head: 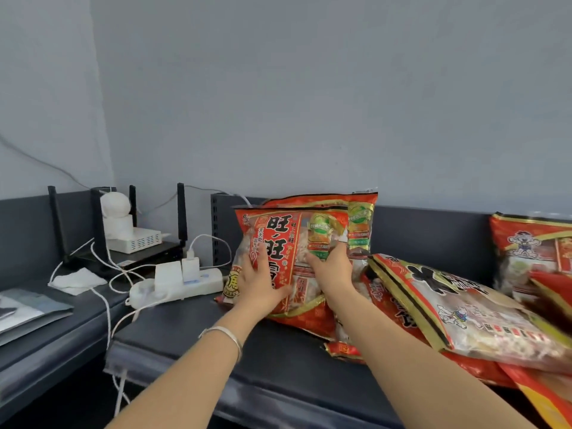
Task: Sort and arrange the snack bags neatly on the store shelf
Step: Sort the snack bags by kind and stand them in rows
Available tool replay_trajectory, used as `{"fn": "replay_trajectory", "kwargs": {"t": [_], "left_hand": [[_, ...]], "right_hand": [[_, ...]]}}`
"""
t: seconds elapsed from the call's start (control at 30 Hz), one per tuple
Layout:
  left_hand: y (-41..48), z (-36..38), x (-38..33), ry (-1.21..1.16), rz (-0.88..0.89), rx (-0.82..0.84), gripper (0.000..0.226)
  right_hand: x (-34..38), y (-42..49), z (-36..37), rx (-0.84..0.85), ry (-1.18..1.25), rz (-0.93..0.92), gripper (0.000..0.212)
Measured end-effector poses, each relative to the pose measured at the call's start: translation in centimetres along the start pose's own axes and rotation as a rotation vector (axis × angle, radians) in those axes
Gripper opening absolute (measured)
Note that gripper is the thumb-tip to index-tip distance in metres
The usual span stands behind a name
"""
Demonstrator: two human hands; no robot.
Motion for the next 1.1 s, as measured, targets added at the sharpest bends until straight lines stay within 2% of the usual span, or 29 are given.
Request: {"fn": "replay_trajectory", "kwargs": {"t": [0.2,0.3,0.43,0.57,0.67,0.73,0.83,0.9,1.0,1.1], "left_hand": [[-0.5,0.6,-0.3,0.135,-0.021,-0.086,0.105],[-0.5,-0.2,-0.4,0.023,0.011,-0.179,0.088],[-1.0,-1.5,-2.8,-0.018,0.158,-0.402,0.057],[-2.3,-1.3,-7.2,-0.111,0.383,-0.442,0.041],[-3.3,-0.1,-10.5,-0.236,0.447,-0.329,0.039],[-3.9,1.3,-12.6,-0.294,0.417,-0.130,0.040],[-4.9,4.1,-15.5,-0.354,0.271,0.186,0.052],[-5.4,5.6,-17.2,-0.383,0.170,0.258,0.059],[-6.1,7.2,-19.1,-0.513,0.050,0.331,0.053],[-6.9,8.7,-19.6,-0.669,-0.095,0.376,0.068]], "right_hand": [[-0.6,0.1,-0.5,0.015,-0.099,0.002,0.051],[-0.4,-0.1,-1.0,0.024,-0.146,0.005,0.052],[1.0,-1.2,-2.3,-0.018,-0.226,-0.075,0.054],[3.9,-2.8,-4.8,0.026,-0.453,-0.210,0.053],[4.8,-3.4,-7.9,0.026,-0.552,-0.266,0.043],[4.3,-3.8,-10.7,0.019,-0.589,-0.260,0.038],[2.5,-4.5,-15.0,0.017,-0.657,-0.218,0.038],[0.8,-5.0,-17.7,0.025,-0.683,-0.159,0.041],[-1.6,-5.6,-21.6,0.037,-0.730,-0.050,0.045],[-3.6,-6.2,-24.2,0.119,-0.731,0.084,0.047]]}}
Point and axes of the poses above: each hand's wrist, its own y-axis towards the middle knuckle, its own z-axis out of the palm, x = y × z, the point moved 2 cm from there along y, towards the middle knuckle, and after that the axes turned 9 degrees about x, right-handed, at the moved point
